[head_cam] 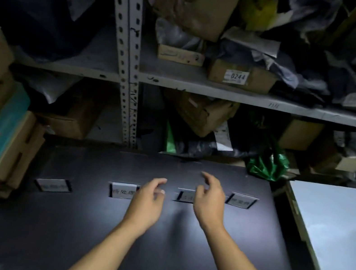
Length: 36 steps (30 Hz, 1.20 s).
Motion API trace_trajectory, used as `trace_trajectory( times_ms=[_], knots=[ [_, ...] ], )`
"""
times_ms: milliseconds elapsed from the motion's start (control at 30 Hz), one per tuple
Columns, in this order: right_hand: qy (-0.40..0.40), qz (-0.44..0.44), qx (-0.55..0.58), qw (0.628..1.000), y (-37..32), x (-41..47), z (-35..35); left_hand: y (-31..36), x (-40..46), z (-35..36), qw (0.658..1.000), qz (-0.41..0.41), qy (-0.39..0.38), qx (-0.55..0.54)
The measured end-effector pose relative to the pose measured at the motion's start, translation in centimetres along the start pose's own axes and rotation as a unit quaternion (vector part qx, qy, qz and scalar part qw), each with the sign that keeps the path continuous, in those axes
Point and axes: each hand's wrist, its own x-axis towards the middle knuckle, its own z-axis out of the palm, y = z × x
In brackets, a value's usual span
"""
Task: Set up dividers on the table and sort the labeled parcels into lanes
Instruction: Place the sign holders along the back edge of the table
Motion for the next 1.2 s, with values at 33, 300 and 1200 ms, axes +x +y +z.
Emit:
trace_trajectory(
  times_ms=[33,300,1200],
  knots=[
    [0.003,0.014,-0.005,1.000,1.5,0.6,-0.5,0.0,0.4,1.5,1.000,-0.009,-0.009,-0.001],
    [-0.132,0.103,0.005,0.986,8.7,4.5,0.0,-0.5,3.6,8.4,0.998,-0.065,0.005,0.017],
    [-0.021,0.023,0.055,0.998,9.3,6.4,-3.1,2.0,3.0,11.8,0.989,0.045,0.120,0.074]
  ],
)
